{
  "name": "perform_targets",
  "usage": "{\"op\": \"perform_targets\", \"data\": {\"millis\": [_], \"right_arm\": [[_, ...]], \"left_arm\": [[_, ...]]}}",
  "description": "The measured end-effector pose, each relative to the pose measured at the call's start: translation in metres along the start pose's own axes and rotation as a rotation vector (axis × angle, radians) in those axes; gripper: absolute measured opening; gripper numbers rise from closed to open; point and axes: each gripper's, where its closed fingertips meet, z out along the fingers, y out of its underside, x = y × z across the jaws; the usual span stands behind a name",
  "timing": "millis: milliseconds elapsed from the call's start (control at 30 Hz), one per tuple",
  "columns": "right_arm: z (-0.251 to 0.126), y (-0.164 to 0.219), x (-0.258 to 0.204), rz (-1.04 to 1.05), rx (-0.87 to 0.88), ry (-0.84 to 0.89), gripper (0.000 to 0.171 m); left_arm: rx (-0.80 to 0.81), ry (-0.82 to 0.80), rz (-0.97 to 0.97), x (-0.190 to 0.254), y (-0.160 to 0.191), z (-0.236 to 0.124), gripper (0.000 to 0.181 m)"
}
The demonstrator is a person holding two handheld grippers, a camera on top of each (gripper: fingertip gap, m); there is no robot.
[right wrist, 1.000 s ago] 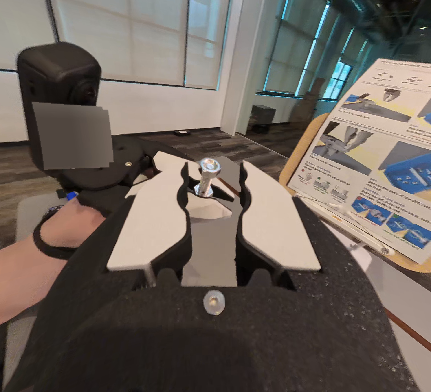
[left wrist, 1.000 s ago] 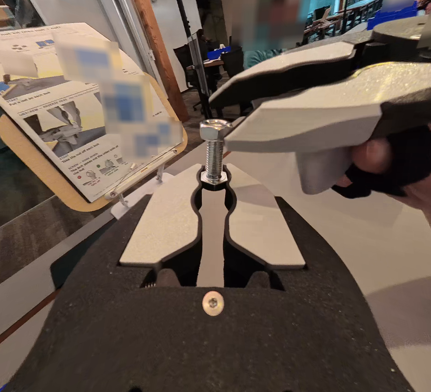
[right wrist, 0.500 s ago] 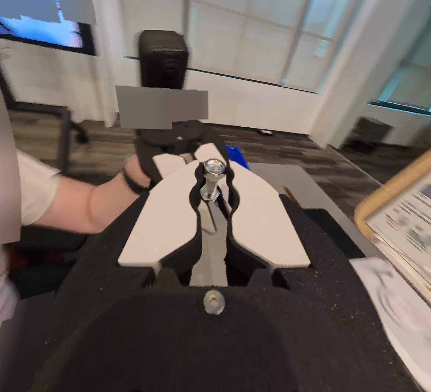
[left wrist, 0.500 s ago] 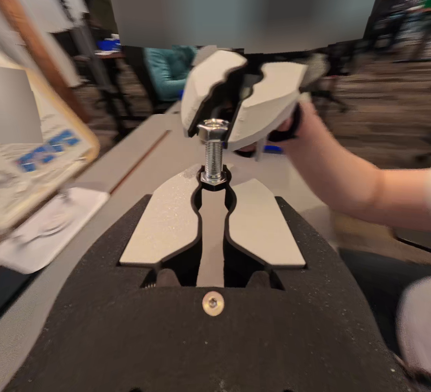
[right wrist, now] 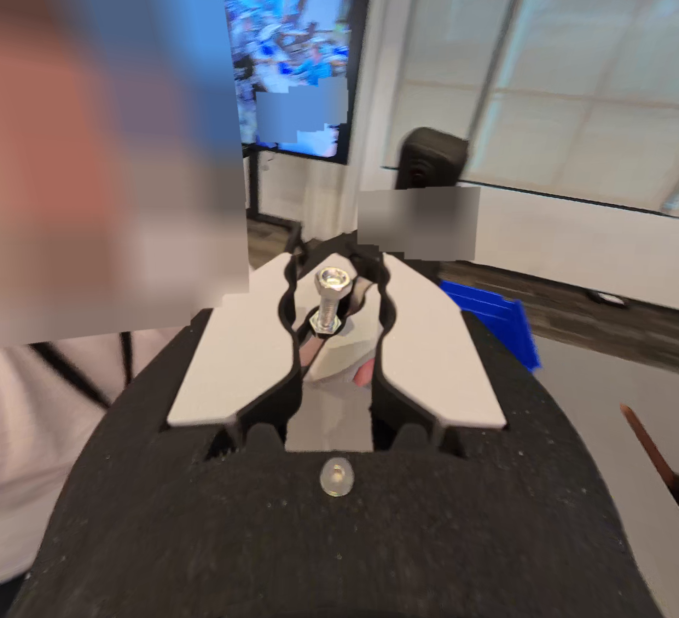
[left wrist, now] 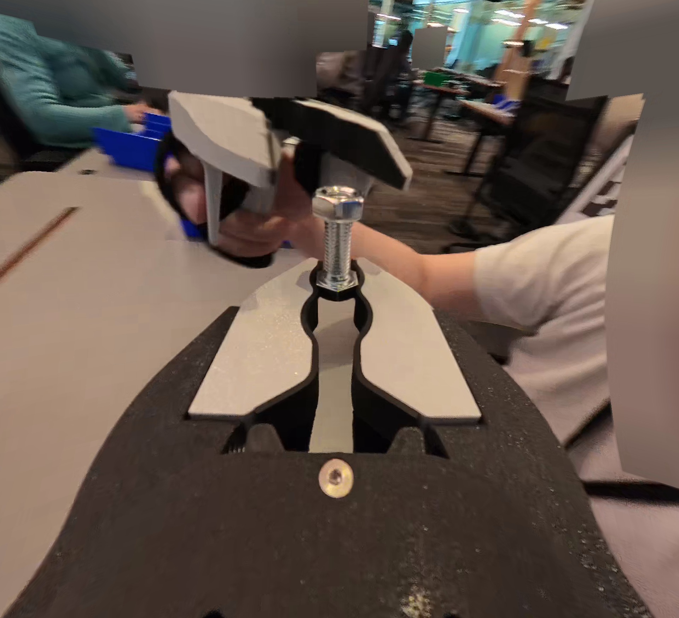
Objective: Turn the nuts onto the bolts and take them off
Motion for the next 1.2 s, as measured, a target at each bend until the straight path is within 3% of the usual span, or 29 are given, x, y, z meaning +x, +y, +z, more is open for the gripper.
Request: {"op": "perform_targets", "data": {"millis": [133, 300, 533, 633, 800, 1000, 1200], "right_arm": [[-0.020, -0.009, 0.034, 0.069, 0.054, 0.345, 0.041], [-0.035, -0.001, 0.056, 0.022, -0.022, 0.781, 0.041], [-0.017, 0.019, 0.071, -0.040, -0.180, 0.987, 0.036], [-0.010, 0.019, 0.071, -0.054, -0.182, 0.966, 0.018], [-0.007, 0.018, 0.062, -0.069, -0.214, 0.850, 0.017], [0.003, 0.013, 0.017, -0.060, -0.157, 0.361, 0.017], [0.009, 0.013, -0.019, -0.013, -0.061, -0.017, 0.017]], "left_arm": [[0.038, -0.307, 0.050, -0.044, -0.007, -0.015, 0.014], [0.026, -0.773, 0.225, -0.093, -0.015, -0.046, 0.014], [0.008, -0.890, 0.283, -0.098, -0.015, -0.047, 0.014], [0.004, -0.878, 0.282, -0.096, -0.015, -0.045, 0.014], [-0.013, -0.749, 0.265, -0.084, -0.012, -0.038, 0.014], [-0.027, -0.233, 0.136, -0.023, -0.004, -0.018, 0.014], [-0.037, 0.162, -0.006, 0.027, 0.004, -0.008, 0.014]]}}
